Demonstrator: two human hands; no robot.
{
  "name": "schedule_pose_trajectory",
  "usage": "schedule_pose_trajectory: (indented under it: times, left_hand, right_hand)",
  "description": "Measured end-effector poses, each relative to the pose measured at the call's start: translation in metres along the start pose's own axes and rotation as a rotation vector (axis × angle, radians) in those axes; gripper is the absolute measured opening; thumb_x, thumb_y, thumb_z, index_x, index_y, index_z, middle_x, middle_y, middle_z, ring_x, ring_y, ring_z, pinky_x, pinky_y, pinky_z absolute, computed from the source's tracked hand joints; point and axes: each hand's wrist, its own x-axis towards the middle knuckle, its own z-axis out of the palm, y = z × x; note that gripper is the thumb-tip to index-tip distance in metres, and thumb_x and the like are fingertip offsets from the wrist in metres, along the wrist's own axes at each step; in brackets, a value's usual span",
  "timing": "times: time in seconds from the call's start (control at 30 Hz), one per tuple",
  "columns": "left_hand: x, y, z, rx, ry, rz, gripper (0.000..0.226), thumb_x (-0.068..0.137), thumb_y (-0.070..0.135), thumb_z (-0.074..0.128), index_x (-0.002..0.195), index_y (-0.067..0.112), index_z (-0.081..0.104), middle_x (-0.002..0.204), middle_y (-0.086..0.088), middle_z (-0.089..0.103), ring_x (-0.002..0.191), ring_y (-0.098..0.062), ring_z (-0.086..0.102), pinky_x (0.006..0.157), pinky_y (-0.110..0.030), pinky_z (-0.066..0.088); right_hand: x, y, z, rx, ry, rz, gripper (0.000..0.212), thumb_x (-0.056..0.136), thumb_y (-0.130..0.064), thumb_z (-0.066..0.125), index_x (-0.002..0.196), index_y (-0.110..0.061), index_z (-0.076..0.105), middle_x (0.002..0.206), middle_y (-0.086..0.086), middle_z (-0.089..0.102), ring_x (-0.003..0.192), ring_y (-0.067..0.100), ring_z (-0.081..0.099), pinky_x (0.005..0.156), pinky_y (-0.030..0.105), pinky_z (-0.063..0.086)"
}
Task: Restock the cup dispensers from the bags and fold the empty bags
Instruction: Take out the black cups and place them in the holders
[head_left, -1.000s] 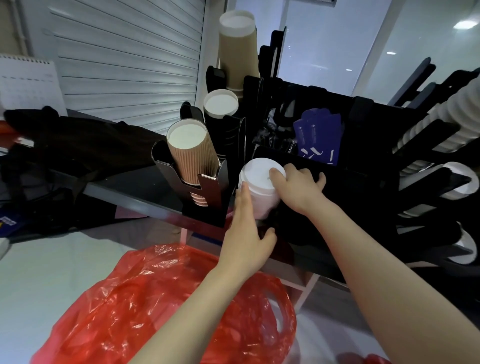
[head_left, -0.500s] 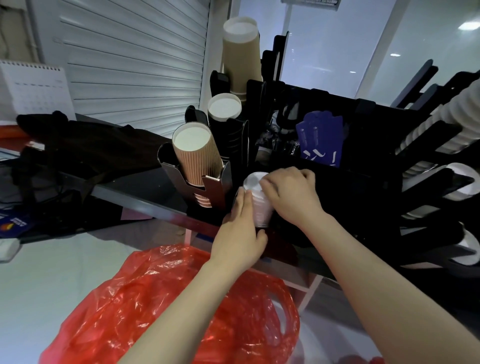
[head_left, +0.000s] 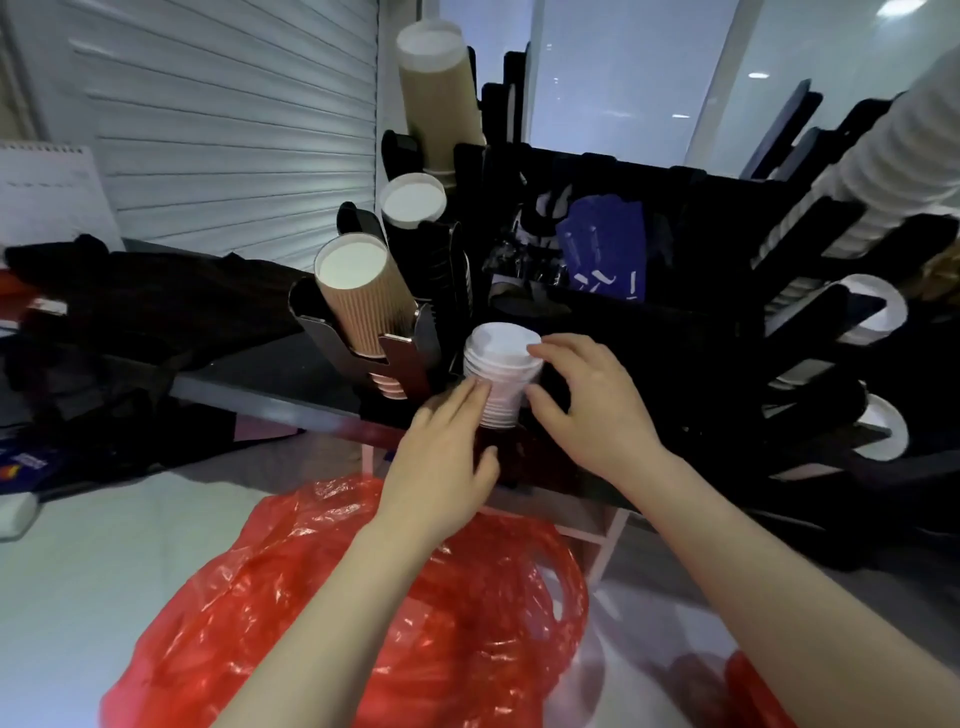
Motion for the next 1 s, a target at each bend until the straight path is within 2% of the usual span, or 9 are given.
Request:
schedule_pose_trajectory:
  times: [0.13, 0.23, 0.3, 0.4, 0.5, 0.6, 0.77, 0.9, 1.0]
  left_hand:
    - [-0.027, 0.012, 0.004, 0.12, -0.077, 0.129, 0.072, 0.087, 0.026, 0.057, 0.15, 0.02, 0.021, 0.158, 0.001, 0.017, 0.146, -0.021, 0.012, 0.118, -0.04, 0.013]
    - [-0.053, 0.023, 0.018, 0.096, -0.143, 0.153, 0.072, 0.09, 0.029, 0.054, 0.151, 0.027, 0.016, 0.156, 0.012, 0.004, 0.144, -0.008, -0.003, 0.114, -0.031, -0.003]
    - [-0.069, 0.034, 0.031, 0.044, -0.198, 0.162, 0.071, 0.091, 0.028, 0.054, 0.15, 0.028, 0.016, 0.152, 0.016, 0.0, 0.141, -0.005, -0.007, 0.114, -0.027, -0.006]
    - [-0.089, 0.056, 0.057, -0.036, -0.278, 0.161, 0.069, 0.09, 0.023, 0.056, 0.148, 0.029, 0.019, 0.149, 0.017, 0.002, 0.14, -0.004, -0.005, 0.115, -0.025, -0.004]
    - [-0.106, 0.085, 0.089, -0.13, -0.334, 0.133, 0.063, 0.089, 0.017, 0.056, 0.146, 0.025, 0.029, 0.149, 0.015, 0.013, 0.141, -0.004, 0.005, 0.116, -0.023, 0.0]
    - [-0.118, 0.119, 0.12, -0.235, -0.368, 0.082, 0.06, 0.091, 0.016, 0.054, 0.144, 0.03, 0.031, 0.146, 0.022, 0.017, 0.138, 0.006, 0.009, 0.112, -0.01, 0.002]
    - [-0.131, 0.182, 0.164, -0.393, -0.412, 0.004, 0.053, 0.091, 0.015, 0.055, 0.134, 0.041, 0.039, 0.141, 0.03, 0.027, 0.138, 0.007, 0.021, 0.109, -0.006, 0.01]
    - [-0.143, 0.222, 0.194, -0.498, -0.468, -0.039, 0.048, 0.085, 0.043, 0.056, 0.126, 0.059, 0.038, 0.145, 0.033, 0.024, 0.136, 0.014, 0.016, 0.105, -0.001, 0.011]
    - [-0.151, 0.235, 0.215, -0.502, -0.612, -0.112, 0.07, 0.071, 0.06, 0.067, 0.127, 0.064, 0.024, 0.147, 0.033, 0.004, 0.137, 0.015, 0.001, 0.105, -0.004, 0.008]
  right_hand:
    - [-0.078, 0.013, -0.021, 0.088, -0.079, 0.0, 0.032, 0.085, -0.022, 0.066, 0.116, -0.017, 0.067, 0.125, -0.002, 0.059, 0.118, 0.011, 0.047, 0.103, 0.03, 0.036]
    - [-0.148, 0.036, -0.035, 0.128, -0.103, 0.141, 0.025, 0.082, -0.009, 0.071, 0.107, -0.015, 0.072, 0.115, -0.004, 0.062, 0.111, 0.011, 0.053, 0.096, 0.031, 0.04]
    - [-0.192, 0.053, -0.044, 0.126, -0.109, 0.278, 0.025, 0.08, -0.003, 0.072, 0.102, -0.014, 0.073, 0.109, -0.007, 0.062, 0.106, 0.014, 0.055, 0.09, 0.034, 0.045]
    - [-0.251, 0.075, -0.064, 0.075, -0.123, 0.385, 0.027, 0.078, -0.001, 0.073, 0.097, -0.02, 0.074, 0.105, -0.01, 0.064, 0.103, 0.012, 0.057, 0.089, 0.03, 0.042]
    - [-0.299, 0.1, -0.089, 0.015, -0.05, 0.482, 0.029, 0.077, 0.0, 0.072, 0.094, -0.024, 0.073, 0.103, -0.014, 0.066, 0.102, 0.004, 0.055, 0.09, 0.022, 0.04]
    - [-0.337, 0.128, -0.114, -0.06, 0.085, 0.575, 0.028, 0.079, 0.003, 0.068, 0.089, -0.022, 0.072, 0.095, -0.011, 0.065, 0.093, 0.003, 0.054, 0.085, 0.011, 0.035]
    - [-0.387, 0.173, -0.136, -0.13, 0.065, 0.62, 0.048, 0.06, 0.021, 0.075, 0.093, -0.013, 0.072, 0.092, -0.008, 0.062, 0.092, 0.01, 0.052, 0.082, 0.014, 0.033]
    - [-0.408, 0.196, -0.138, -0.05, -0.016, 0.613, 0.049, 0.058, 0.016, 0.08, 0.095, -0.014, 0.072, 0.093, -0.009, 0.063, 0.091, 0.009, 0.055, 0.083, 0.014, 0.035]
    - [-0.413, 0.21, -0.13, 0.007, -0.13, 0.588, 0.041, 0.063, 0.005, 0.081, 0.096, -0.017, 0.072, 0.096, -0.005, 0.068, 0.091, 0.018, 0.064, 0.084, 0.018, 0.04]
